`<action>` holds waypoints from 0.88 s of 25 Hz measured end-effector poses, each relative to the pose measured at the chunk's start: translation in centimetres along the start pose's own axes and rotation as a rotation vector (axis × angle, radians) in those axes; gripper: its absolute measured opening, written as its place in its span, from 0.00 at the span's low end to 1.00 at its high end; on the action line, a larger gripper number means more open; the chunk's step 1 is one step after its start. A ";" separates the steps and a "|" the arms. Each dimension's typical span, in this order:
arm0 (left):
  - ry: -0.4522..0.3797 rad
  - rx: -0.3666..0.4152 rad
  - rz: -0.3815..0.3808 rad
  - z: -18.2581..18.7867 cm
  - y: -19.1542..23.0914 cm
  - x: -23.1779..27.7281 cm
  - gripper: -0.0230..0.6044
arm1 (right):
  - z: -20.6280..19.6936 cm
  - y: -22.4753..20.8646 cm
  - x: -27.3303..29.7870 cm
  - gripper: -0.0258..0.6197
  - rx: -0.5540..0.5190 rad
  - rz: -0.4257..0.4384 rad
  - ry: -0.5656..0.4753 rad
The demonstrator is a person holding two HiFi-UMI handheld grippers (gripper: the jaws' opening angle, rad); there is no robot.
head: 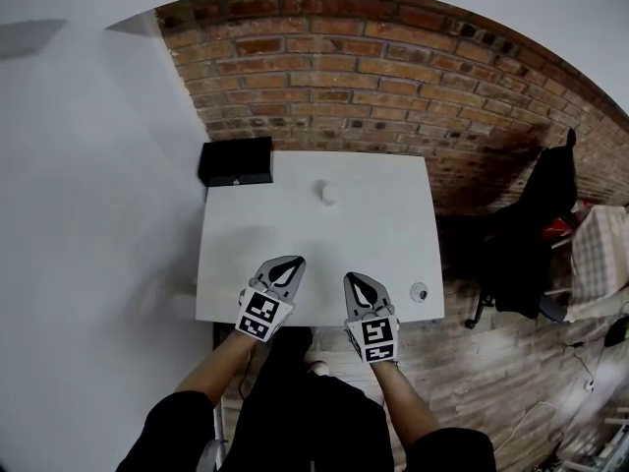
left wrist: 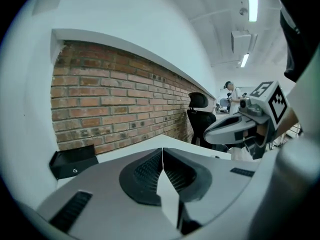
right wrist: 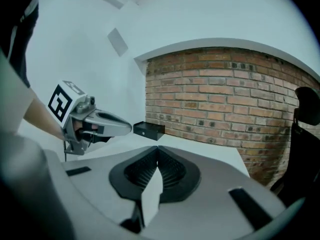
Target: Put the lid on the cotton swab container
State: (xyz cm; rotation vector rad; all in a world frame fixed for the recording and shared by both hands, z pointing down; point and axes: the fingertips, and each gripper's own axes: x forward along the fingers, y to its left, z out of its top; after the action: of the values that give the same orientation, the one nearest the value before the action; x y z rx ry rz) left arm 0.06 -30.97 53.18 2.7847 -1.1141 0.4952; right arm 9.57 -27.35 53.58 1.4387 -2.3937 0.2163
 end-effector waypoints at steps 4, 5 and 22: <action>-0.011 -0.011 0.011 -0.1 -2.9 -2.3 0.06 | -0.3 1.1 -2.9 0.07 0.006 -0.004 -0.019; -0.015 -0.011 0.013 -0.1 -3.6 -2.8 0.06 | -0.6 1.4 -3.5 0.07 -0.003 -0.004 -0.021; -0.026 -0.027 0.014 -1.6 -9.6 -7.7 0.06 | -3.3 4.9 -9.4 0.07 -0.038 -0.002 -0.014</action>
State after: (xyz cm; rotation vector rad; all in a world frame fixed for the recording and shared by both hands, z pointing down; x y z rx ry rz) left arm 1.01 -18.64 52.36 2.7703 -1.1374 0.4428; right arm 10.05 -16.26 53.40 1.4300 -2.3948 0.1604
